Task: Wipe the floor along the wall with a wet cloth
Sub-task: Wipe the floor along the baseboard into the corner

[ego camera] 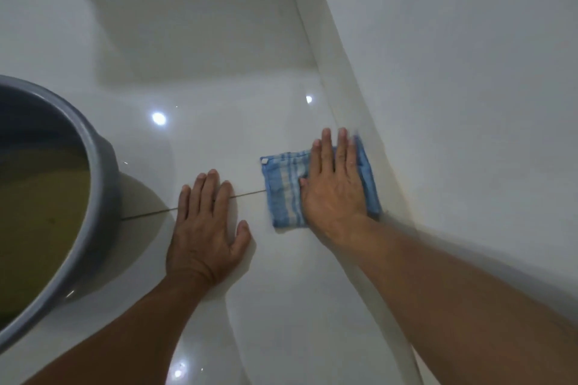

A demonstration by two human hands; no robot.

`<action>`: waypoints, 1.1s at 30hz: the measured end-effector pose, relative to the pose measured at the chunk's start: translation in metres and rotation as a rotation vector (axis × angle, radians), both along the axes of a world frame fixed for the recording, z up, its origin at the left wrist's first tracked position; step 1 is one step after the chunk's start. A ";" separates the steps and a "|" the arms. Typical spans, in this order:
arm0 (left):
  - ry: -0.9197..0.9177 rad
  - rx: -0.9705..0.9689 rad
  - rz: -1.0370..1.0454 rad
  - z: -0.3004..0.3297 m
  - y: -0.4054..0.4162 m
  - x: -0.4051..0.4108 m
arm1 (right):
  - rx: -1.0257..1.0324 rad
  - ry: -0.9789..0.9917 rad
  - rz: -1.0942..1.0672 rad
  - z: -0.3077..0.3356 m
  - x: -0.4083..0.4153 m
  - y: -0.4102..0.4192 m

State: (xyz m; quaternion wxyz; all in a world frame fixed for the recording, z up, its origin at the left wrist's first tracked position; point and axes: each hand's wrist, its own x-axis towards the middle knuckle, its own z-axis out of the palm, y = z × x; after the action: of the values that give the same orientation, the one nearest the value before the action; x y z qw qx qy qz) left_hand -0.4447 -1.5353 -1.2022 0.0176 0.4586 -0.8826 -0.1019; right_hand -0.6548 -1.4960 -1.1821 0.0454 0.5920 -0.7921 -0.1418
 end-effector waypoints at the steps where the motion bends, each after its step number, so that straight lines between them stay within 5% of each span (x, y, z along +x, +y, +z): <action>1: 0.002 -0.001 -0.001 0.000 0.000 0.000 | -0.008 0.017 0.086 -0.001 0.006 -0.003; 3: 0.005 -0.001 0.004 0.000 0.000 0.000 | -0.053 -0.012 0.135 -0.005 0.021 -0.006; 8: 0.064 -0.045 -0.003 -0.006 0.000 0.004 | -0.166 -0.306 -0.126 -0.015 0.011 0.017; 12: 0.106 -0.066 -0.012 -0.011 -0.001 0.008 | -0.009 -0.071 -0.037 0.002 -0.001 0.026; 17: 0.006 -0.127 -0.028 -0.011 0.003 0.006 | 0.227 0.487 -0.042 0.022 0.006 0.065; 20: -0.049 -0.132 -0.015 0.001 0.033 -0.001 | 0.281 0.607 -0.027 0.026 0.015 0.103; 30: 0.062 0.099 -0.115 -0.002 0.194 0.037 | 0.079 0.216 -0.234 0.002 0.058 0.254; 33: 0.038 0.086 -0.138 -0.009 0.207 0.046 | 0.023 0.231 -0.224 0.003 0.060 0.253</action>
State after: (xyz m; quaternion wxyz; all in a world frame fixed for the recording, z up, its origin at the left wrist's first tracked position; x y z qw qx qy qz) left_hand -0.3982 -1.3282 -1.2111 0.0076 0.3950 -0.9064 -0.1496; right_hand -0.5948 -1.2428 -1.1795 0.1134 0.4802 -0.8409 -0.2223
